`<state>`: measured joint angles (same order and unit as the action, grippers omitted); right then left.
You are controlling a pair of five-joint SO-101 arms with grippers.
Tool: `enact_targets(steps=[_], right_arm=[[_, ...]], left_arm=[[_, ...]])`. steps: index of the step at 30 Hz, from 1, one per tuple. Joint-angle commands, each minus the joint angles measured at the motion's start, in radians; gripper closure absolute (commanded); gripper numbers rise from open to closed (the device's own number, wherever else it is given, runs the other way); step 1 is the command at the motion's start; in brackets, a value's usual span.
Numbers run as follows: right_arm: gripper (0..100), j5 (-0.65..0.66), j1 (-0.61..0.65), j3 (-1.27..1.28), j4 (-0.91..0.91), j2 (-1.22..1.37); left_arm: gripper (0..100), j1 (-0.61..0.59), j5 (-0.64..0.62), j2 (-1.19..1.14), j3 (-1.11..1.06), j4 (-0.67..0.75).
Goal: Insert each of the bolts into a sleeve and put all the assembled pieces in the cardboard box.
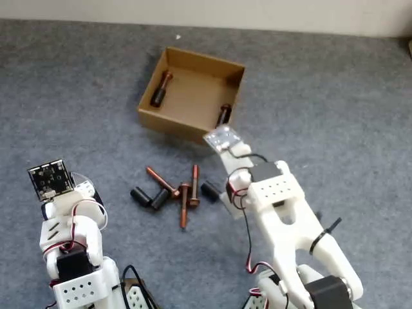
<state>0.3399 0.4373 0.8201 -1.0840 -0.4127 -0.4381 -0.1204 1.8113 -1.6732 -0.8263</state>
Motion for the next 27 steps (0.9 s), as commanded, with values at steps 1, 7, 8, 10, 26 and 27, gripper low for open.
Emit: enact_targets(steps=[1, 7, 8, 10, 26, 27], right_arm=[[80.8, 0.005, 0.058, -0.088, 0.065, 0.019], [80.8, 0.005, 0.117, -0.099, 0.179, 0.173], [80.8, 0.005, 0.130, -0.099, 0.194, 0.193], [80.8, 0.006, 0.148, -0.099, 0.222, 0.219], [86.5, 0.012, 0.154, -0.099, 0.355, 0.390], [86.9, 0.012, 0.154, -0.099, 0.354, 0.390]], left_arm=[[99, 0.024, 0.014, 0.010, -0.008, 0.028], [99, 0.024, 0.014, 0.010, -0.010, 0.028], [99, 0.024, 0.014, 0.010, -0.010, 0.028], [99, 0.024, 0.014, 0.010, -0.010, 0.028], [99, 0.024, 0.014, 0.010, -0.010, 0.028], [99, 0.024, 0.014, 0.010, -0.010, 0.028]])
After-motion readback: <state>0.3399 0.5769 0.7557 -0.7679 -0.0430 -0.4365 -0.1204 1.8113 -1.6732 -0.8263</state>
